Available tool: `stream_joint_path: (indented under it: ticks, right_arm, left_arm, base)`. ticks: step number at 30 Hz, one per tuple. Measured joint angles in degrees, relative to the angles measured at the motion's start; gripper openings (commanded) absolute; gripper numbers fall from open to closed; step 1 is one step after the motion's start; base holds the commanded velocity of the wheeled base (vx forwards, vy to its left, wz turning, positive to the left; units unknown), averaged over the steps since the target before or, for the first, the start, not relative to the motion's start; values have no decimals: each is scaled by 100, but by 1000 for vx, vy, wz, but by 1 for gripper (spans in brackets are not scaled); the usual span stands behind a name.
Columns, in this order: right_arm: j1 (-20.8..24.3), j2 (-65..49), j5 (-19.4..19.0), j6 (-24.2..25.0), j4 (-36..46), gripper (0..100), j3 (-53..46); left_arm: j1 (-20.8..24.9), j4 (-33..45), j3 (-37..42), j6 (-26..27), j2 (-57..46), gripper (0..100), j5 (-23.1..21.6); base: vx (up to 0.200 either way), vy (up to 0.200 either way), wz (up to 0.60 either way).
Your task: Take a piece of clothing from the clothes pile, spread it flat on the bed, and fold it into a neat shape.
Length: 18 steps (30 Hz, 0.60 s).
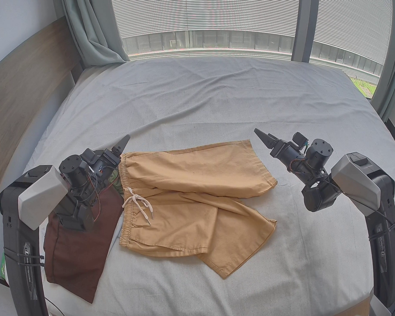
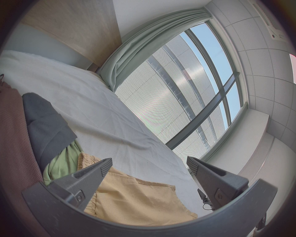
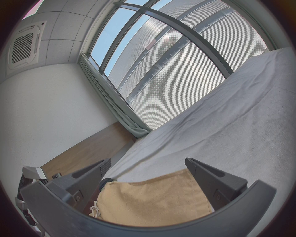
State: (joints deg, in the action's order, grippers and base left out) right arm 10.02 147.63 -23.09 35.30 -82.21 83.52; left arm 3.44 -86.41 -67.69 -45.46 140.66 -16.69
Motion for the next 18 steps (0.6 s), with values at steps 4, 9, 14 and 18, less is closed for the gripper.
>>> stream_joint_path:
  ticks: [4, 9, 14, 18]
  right_arm:
    - [41, -72, 11, -84, -91, 100, -441]
    - [130, -284, 22, -118, -296, 100, -1150]
    - [232, -584, 29, -137, -518, 100, -1902]
    - [268, -877, 38, -148, -578, 100, -2494]
  left_arm:
    - [17, 118, 83, -2, -66, 100, 11]
    - [26, 82, 408, 9, -215, 100, -2]
    - [33, -121, 973, 52, -449, 100, -52]
    - [33, -180, 1541, 273, -686, 100, -138]
  base:
    - [0, 0, 0]
    - [0, 0, 0]
    - [0, 0, 0]
    - [0, 0, 0]
